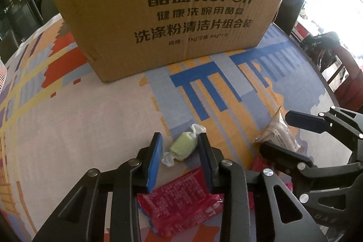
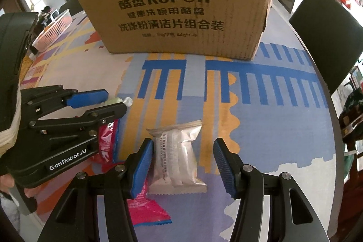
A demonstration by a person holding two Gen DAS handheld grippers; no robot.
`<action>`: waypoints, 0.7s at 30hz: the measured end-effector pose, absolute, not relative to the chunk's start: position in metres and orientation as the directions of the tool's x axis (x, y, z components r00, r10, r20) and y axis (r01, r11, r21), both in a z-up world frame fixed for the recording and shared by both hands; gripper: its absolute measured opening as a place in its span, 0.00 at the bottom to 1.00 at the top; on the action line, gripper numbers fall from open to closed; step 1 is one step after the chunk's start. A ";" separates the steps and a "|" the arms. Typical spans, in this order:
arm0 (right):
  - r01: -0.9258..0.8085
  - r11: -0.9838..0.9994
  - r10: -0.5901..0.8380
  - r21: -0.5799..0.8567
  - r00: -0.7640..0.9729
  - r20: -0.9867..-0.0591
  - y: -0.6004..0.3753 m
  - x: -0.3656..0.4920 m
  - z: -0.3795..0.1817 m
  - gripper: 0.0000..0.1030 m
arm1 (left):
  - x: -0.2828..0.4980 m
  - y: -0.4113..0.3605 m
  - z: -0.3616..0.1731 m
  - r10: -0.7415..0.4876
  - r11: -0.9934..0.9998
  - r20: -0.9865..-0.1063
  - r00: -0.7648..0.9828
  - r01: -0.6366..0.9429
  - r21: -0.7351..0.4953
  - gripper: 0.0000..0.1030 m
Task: Organize snacks
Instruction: 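Grasp the pale green candy with left tool while right tool grasps the white packet, then carry pale green candy and white packet into the box and open both tools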
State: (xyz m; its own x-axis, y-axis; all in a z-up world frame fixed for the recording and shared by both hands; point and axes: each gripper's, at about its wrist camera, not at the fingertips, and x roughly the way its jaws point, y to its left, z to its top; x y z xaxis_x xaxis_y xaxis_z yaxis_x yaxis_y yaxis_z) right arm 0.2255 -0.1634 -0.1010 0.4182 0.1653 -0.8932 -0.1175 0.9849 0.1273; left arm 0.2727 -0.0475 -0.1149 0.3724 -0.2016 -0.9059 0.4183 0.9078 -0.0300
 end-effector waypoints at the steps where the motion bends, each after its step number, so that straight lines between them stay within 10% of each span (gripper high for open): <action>1: -0.116 0.985 0.166 0.129 0.418 -0.893 -0.163 0.226 -0.101 0.54 | 0.274 -0.048 -0.115 -0.203 0.909 -0.907 0.370 0.416 -0.034 0.29; 9: -0.151 0.981 0.174 0.121 0.415 -0.893 -0.158 0.230 -0.104 0.35 | 0.275 -0.050 -0.116 -0.193 0.911 -0.908 0.371 0.411 -0.026 0.23; 21: -0.170 0.978 0.190 0.124 0.460 -0.867 -0.154 0.233 -0.090 0.34 | 0.269 -0.047 -0.096 -0.206 0.923 -0.890 0.407 0.384 -0.038 0.22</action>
State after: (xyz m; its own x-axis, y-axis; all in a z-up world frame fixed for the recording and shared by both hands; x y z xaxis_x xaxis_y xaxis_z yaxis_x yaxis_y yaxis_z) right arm 0.2331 -0.1543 -0.0898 0.4601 0.1898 -0.8674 -0.1702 0.9776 0.1236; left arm 0.2693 -0.0468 -0.0964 0.4068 -0.2057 -0.8900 0.3841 0.9225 -0.0377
